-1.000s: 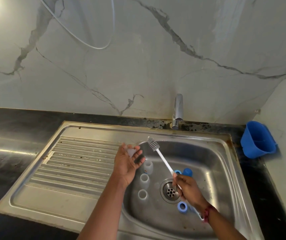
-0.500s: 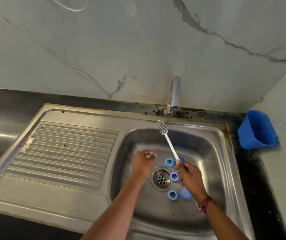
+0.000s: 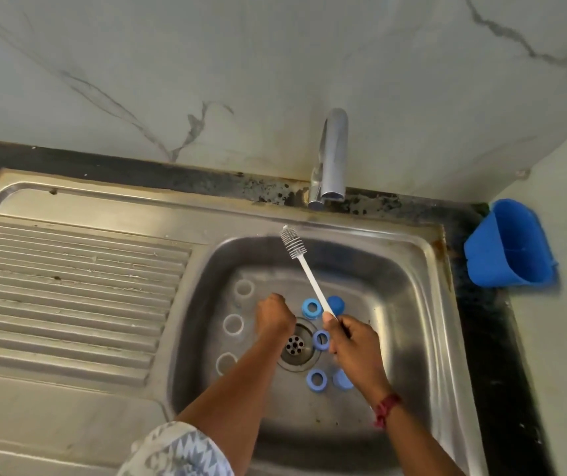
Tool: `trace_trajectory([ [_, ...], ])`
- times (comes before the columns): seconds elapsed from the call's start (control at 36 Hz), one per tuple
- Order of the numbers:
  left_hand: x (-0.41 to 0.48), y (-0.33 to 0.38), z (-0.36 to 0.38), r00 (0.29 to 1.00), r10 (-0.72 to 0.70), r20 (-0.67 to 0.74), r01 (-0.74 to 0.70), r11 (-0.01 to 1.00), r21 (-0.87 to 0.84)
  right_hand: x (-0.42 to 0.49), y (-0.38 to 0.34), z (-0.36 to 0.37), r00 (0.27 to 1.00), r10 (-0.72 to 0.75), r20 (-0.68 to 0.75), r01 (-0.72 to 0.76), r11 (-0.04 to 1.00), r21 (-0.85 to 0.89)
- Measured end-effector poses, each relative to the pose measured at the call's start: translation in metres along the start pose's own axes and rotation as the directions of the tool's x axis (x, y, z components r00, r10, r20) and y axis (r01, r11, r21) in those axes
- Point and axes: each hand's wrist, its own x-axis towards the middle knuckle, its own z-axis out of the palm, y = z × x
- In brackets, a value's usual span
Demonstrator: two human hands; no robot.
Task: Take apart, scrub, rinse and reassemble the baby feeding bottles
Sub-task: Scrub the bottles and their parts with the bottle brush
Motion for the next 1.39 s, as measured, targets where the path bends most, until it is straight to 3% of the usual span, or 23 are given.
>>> trace_trajectory([
  [0.33,0.024,0.002,0.008,0.997,-0.06,0.046,0.059,0.998,0.025,0.011,0.014,-0.008,0.999,0.031,0.022,-0.03,1.0,-0.003],
  [0.47,0.025,0.001,0.008,0.998,-0.021,0.055,0.02,0.999,0.032,0.014,0.018,-0.01,0.999,0.029,0.028,-0.028,1.0,-0.007],
  [0.61,0.012,0.003,0.006,0.999,0.048,-0.004,-0.048,0.998,0.037,0.017,0.022,-0.01,0.999,0.033,0.023,-0.034,0.999,0.011],
  [0.72,-0.004,0.007,0.003,0.983,0.154,-0.096,-0.136,0.976,0.17,0.02,0.021,-0.008,0.999,0.036,0.02,-0.037,0.999,0.02],
  [0.86,-0.01,0.015,0.014,0.923,0.384,0.025,-0.378,0.891,0.251,0.02,0.015,-0.005,1.0,0.023,0.002,-0.023,1.0,0.011],
  [0.94,-0.006,0.014,0.024,0.892,0.443,0.095,-0.45,0.841,0.3,0.02,0.017,-0.006,1.0,0.012,-0.002,-0.012,1.0,0.0],
  [1.08,0.004,0.015,0.036,0.859,0.487,0.155,-0.507,0.772,0.385,0.024,0.025,-0.01,1.0,0.005,-0.017,-0.005,1.0,-0.024],
  [1.39,0.013,0.024,0.045,0.869,0.467,0.161,-0.49,0.774,0.401,0.027,0.036,-0.011,0.999,0.026,-0.029,-0.028,0.997,-0.071],
])
